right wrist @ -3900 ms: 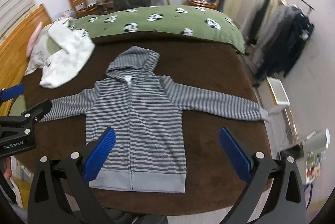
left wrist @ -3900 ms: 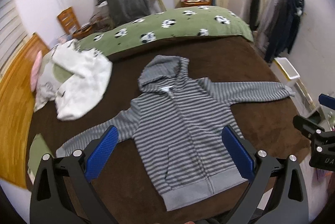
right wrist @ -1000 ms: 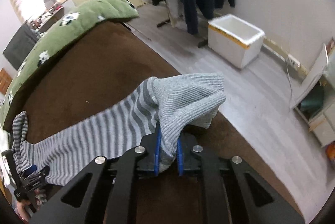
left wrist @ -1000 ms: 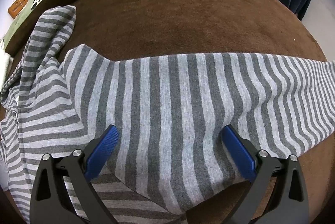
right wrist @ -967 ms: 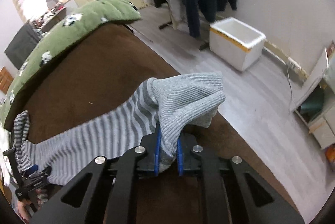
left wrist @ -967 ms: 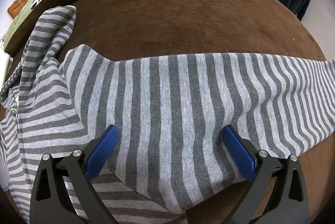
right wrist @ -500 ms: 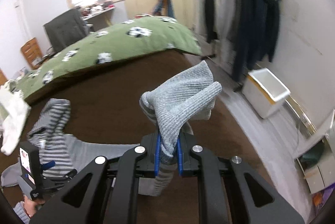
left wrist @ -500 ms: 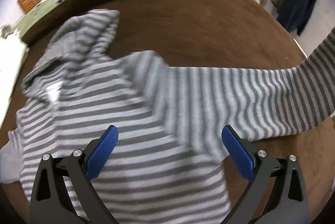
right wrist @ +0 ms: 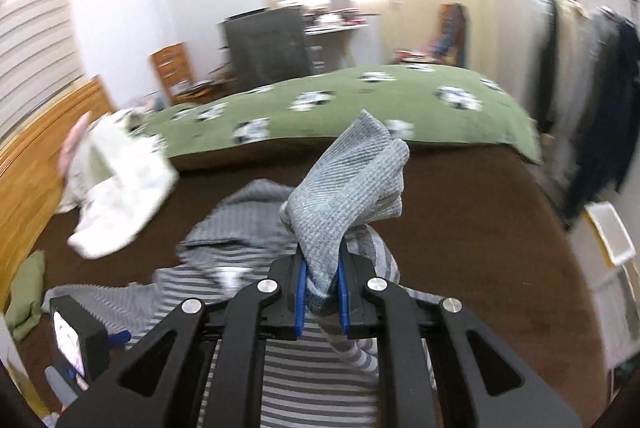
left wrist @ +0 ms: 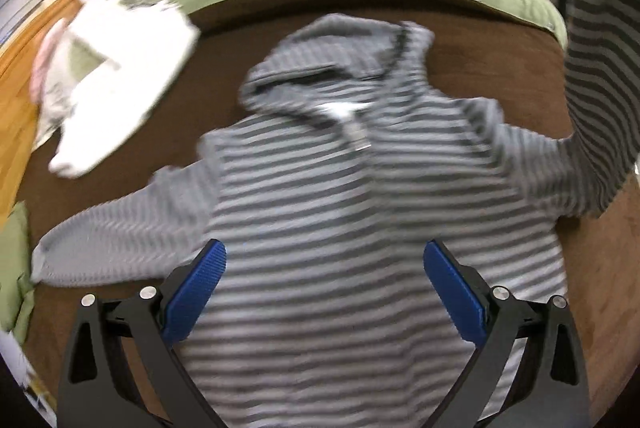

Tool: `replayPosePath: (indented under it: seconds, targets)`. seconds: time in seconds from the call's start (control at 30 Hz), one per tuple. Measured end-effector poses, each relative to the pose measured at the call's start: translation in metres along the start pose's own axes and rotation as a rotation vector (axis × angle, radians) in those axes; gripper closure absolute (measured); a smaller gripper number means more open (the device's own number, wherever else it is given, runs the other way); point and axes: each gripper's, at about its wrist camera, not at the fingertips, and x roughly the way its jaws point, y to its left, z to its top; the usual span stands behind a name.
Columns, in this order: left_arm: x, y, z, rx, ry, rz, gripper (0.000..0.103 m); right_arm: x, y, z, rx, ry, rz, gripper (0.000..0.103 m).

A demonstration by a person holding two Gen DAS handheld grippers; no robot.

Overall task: Fold large clothes
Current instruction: 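Lift the sleeve with the right gripper and carry it across the hoodie body, then lay the sleeve on the hoodie body and open the right gripper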

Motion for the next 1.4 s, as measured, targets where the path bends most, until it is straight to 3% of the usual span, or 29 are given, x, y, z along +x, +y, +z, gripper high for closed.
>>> replayPosePath:
  seconds: [0.17,0.37,0.6,0.83,0.87,0.9,0.97,1.07,1.23,1.4]
  targets:
    - [-0.013,0.07,-0.035,-0.068,0.021,0.077,0.006,0.047,0.088,-0.016,-0.037,0.054,0.093,0.09]
    - [-0.016,0.137,-0.079,-0.155,0.066,0.137,0.006,0.104,0.186,-0.064,-0.144,0.145,0.163,0.09]
    - [-0.011,0.188,-0.115,-0.233,0.094,0.202,0.006,0.157,0.243,-0.128,-0.266,0.244,0.18,0.09]
    - [-0.001,0.21,-0.13,-0.286,0.096,0.213,0.006,0.197,0.264,-0.167,-0.302,0.335,0.177,0.086]
    - [-0.001,0.213,-0.131,-0.288,0.094,0.213,0.006,0.2,0.267,-0.172,-0.303,0.342,0.186,0.081]
    - [0.0,0.215,-0.132,-0.288,0.091,0.214,0.006,0.201,0.269,-0.174,-0.293,0.346,0.209,0.062]
    - [-0.001,0.217,-0.132,-0.288,0.088,0.219,0.006,0.198,0.277,-0.175,-0.289,0.344,0.259,0.044]
    - [-0.003,0.222,-0.133,-0.301,0.087,0.225,0.006,0.183,0.293,-0.176,-0.325,0.315,0.318,0.036]
    - [-0.014,0.229,-0.131,-0.316,0.08,0.235,0.006,0.146,0.287,-0.152,-0.264,0.263,0.368,0.032]
    - [-0.022,0.22,-0.113,-0.299,0.053,0.204,0.006,0.119,0.239,-0.119,-0.204,0.233,0.281,0.031]
